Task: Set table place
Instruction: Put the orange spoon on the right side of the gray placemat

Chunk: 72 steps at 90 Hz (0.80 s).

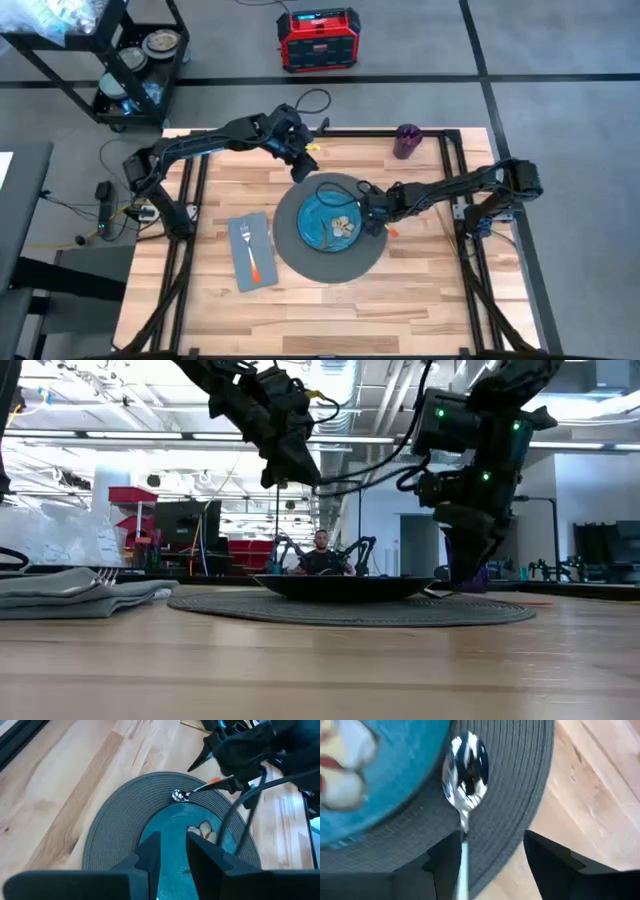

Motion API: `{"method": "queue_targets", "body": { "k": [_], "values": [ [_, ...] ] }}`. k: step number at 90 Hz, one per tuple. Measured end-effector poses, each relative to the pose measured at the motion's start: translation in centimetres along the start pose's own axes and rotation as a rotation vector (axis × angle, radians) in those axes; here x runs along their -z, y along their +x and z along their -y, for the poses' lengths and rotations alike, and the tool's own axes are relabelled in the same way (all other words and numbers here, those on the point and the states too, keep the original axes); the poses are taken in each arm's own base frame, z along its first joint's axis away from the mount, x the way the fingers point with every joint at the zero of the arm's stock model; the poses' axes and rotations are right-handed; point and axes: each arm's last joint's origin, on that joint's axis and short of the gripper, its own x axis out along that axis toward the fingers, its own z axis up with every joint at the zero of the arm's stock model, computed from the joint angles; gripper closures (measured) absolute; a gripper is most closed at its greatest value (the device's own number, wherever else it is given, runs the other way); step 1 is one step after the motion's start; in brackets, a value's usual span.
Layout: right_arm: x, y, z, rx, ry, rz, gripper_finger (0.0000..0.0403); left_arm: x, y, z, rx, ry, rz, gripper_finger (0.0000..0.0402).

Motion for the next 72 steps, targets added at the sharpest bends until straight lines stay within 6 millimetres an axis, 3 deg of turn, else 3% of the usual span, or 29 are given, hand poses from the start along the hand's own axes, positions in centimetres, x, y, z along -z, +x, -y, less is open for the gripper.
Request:
{"method": "queue_targets", "body": {
  "k": [28,42,55,72],
  "values": [
    [0.7,1.9,-1.3,0.0,-0.063,-0.063,0.0259,0.1,0.0,0.0,-0.001,-0.005,-0.006,0.0327],
    [1.0,2.4,-1.8,0.01,-0.076,-0.075,0.0305,0.1,0.0,0.0,-0.001,-0.004,-0.007,0.0327],
    [1.0,2.4,-1.8,0.033,-0.009,-0.061,0.0386,0.1,0.0,0.0,-0.001,-0.005,-0.007,0.0327],
    [0.6,1.7,-1.7,0.07,0.102,-0.074,0.0399,0.1,0.0,0.0,-0.001,-0.003,-0.006,0.0327]
  ]
}}
